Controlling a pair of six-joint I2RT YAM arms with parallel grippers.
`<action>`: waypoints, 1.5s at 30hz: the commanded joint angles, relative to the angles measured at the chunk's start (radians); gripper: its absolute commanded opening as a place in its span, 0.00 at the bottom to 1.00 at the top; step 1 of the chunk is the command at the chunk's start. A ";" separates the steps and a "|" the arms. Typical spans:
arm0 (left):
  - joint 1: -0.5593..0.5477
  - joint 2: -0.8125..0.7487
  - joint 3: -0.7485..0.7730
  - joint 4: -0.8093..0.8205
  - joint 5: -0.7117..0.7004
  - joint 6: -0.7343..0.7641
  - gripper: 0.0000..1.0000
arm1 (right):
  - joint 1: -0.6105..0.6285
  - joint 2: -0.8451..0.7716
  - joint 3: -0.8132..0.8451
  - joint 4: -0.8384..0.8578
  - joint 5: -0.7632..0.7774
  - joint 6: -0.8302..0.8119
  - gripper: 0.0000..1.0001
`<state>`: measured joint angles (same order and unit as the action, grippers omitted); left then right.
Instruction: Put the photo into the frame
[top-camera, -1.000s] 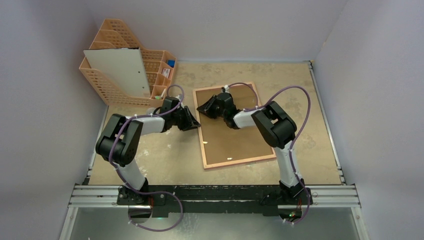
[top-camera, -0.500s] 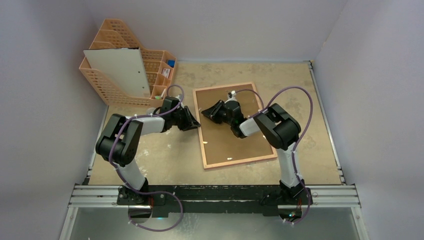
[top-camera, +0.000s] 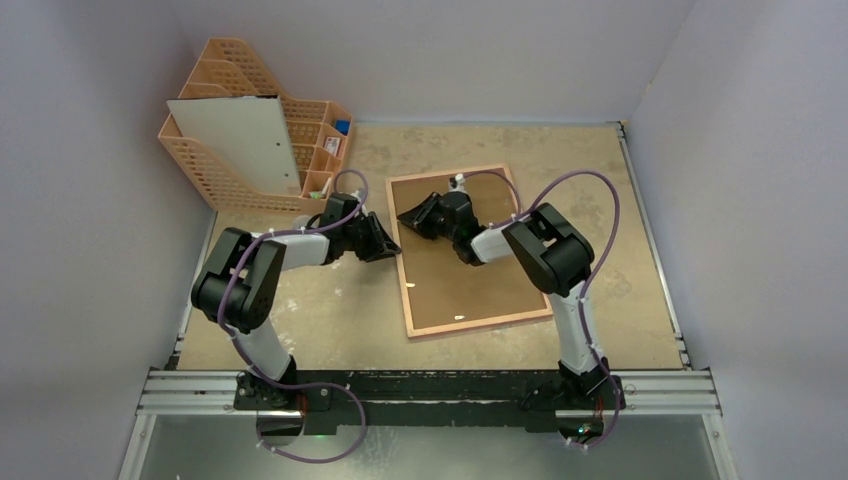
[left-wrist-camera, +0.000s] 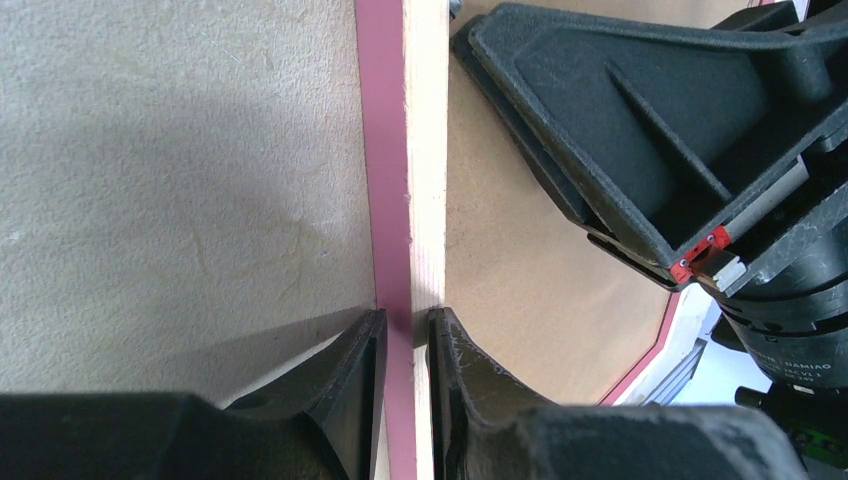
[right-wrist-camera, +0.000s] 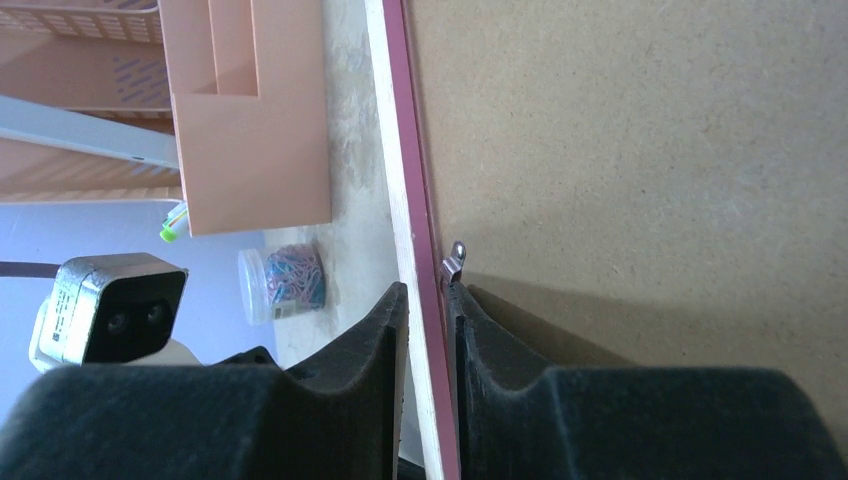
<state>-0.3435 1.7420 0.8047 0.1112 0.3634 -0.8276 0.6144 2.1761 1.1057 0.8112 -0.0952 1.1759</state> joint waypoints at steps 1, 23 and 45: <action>0.009 0.053 -0.039 -0.096 -0.134 0.041 0.23 | 0.001 0.035 0.027 -0.069 0.040 -0.029 0.24; 0.009 0.055 -0.042 -0.090 -0.130 0.041 0.23 | 0.007 0.086 0.064 -0.060 0.034 0.003 0.25; 0.009 0.009 -0.033 -0.099 -0.137 0.039 0.33 | -0.119 -0.260 -0.088 -0.214 0.064 -0.145 0.28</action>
<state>-0.3431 1.7390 0.8047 0.1013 0.3511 -0.8272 0.5770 1.9759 1.0164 0.6758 -0.0792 1.1110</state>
